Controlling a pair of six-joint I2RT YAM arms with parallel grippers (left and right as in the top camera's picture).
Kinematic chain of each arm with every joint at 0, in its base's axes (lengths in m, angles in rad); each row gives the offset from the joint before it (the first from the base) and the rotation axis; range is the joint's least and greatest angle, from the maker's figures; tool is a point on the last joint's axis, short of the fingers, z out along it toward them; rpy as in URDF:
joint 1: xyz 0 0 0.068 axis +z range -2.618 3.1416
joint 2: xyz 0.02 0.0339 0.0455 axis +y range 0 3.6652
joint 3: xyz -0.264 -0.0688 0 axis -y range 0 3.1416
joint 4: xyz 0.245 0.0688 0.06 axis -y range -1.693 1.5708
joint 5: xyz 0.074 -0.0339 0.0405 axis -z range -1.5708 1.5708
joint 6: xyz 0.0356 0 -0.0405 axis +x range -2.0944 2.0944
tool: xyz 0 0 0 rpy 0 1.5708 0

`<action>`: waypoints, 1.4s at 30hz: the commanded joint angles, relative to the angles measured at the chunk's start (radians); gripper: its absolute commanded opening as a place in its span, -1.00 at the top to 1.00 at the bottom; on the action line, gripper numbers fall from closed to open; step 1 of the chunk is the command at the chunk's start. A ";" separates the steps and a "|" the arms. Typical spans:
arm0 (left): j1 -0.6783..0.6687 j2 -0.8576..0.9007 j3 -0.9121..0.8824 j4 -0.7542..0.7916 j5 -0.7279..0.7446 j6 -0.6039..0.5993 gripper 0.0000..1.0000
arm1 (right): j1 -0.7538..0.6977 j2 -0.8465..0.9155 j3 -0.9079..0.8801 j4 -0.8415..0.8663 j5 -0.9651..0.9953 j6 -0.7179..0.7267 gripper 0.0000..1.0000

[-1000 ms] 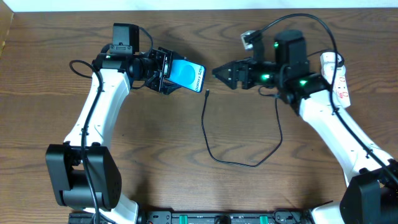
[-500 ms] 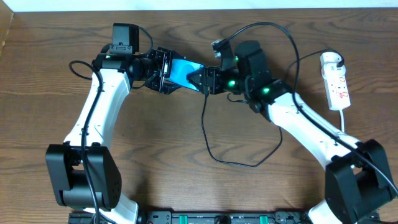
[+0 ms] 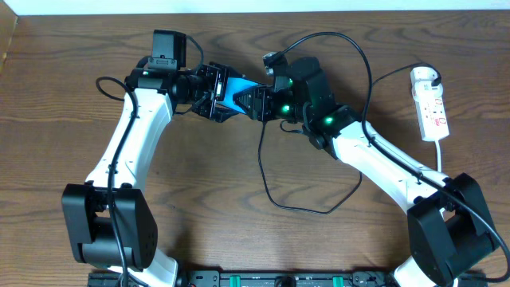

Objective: Plug charger to phone and switch on socket
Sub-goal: 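Grasp the phone's right edge with the right gripper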

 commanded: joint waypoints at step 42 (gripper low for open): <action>-0.001 -0.019 0.032 0.005 0.037 0.121 -0.67 | -0.108 0.010 0.018 0.022 -0.096 0.194 0.98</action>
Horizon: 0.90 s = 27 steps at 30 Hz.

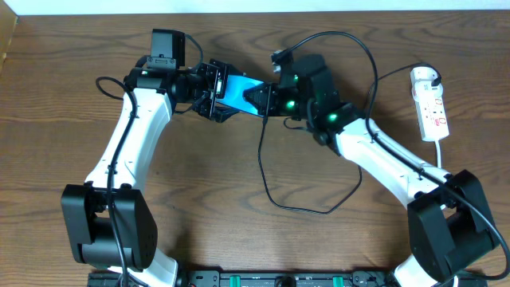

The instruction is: Plug charger to phone and switch on socket

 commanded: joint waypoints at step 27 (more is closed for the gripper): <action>0.000 -0.019 0.026 0.525 0.175 0.317 -0.72 | -0.179 -0.001 0.018 0.391 -0.127 0.896 0.98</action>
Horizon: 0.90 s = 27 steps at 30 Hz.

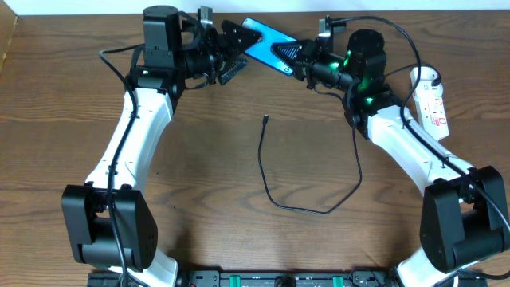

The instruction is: Plug charger to phone and switch on socket

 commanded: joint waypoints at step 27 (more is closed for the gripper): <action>0.003 -0.018 0.022 0.207 -0.072 -0.372 -0.42 | 0.121 0.077 0.018 0.110 0.136 0.305 0.98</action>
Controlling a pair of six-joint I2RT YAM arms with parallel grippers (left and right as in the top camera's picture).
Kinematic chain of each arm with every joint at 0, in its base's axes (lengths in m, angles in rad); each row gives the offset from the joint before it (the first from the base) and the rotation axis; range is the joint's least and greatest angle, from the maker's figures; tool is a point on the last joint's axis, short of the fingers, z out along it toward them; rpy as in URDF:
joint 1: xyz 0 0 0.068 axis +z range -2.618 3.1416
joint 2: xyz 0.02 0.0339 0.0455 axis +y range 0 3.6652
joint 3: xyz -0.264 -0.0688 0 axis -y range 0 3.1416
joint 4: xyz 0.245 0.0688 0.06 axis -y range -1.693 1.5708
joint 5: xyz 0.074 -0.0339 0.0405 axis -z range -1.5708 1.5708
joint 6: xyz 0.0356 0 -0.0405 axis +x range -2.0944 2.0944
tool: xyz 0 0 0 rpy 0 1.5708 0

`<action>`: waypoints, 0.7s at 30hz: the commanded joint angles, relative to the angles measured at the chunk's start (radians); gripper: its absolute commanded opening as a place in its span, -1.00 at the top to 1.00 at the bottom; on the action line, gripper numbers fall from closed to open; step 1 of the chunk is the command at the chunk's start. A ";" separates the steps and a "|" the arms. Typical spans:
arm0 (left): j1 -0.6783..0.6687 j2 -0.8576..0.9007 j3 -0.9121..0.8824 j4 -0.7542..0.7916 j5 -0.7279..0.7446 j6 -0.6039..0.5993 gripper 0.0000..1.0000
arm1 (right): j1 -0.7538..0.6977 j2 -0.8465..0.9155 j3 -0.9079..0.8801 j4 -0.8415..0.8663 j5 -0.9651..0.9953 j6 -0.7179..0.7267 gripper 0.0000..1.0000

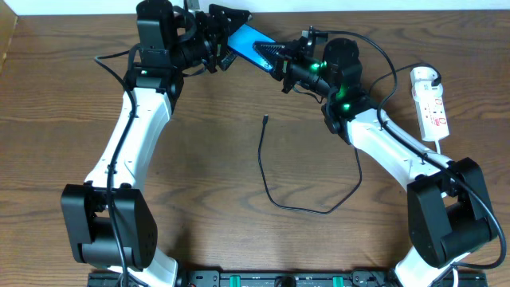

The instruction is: Plug charger to phone and switch on socket

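A blue phone (249, 41) is held up off the table at the back, tilted, between the two arms. My left gripper (225, 30) is shut on its left end. The right gripper (279, 60) is shut on its right end. The black charger cable (263, 163) lies on the table below, and its free plug end (264, 119) lies loose, well apart from the phone. The cable loops round to the right and runs up to the white socket strip (431, 104) at the right edge. The socket's switch is too small to read.
The brown wooden table (191, 199) carries only the cable loop in its middle. A second cable arcs over the right arm (382, 147) toward the socket strip. A light wall edge runs along the back.
The phone and both grippers have shifted a little to the left and toward the back edge. The right arm has swung left with it. The cable and its plug have not moved.
At first both grippers met at the phone low over the table, near the cable's plug end. Then the right gripper stood slightly further right, showing more of the phone. After that the phone was up near the back edge with the plug left on the table, and now sits slightly further left.
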 commanded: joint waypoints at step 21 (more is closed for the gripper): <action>-0.003 -0.019 0.022 0.031 0.027 -0.155 0.83 | 0.035 0.023 0.013 -0.009 -0.006 -0.013 0.98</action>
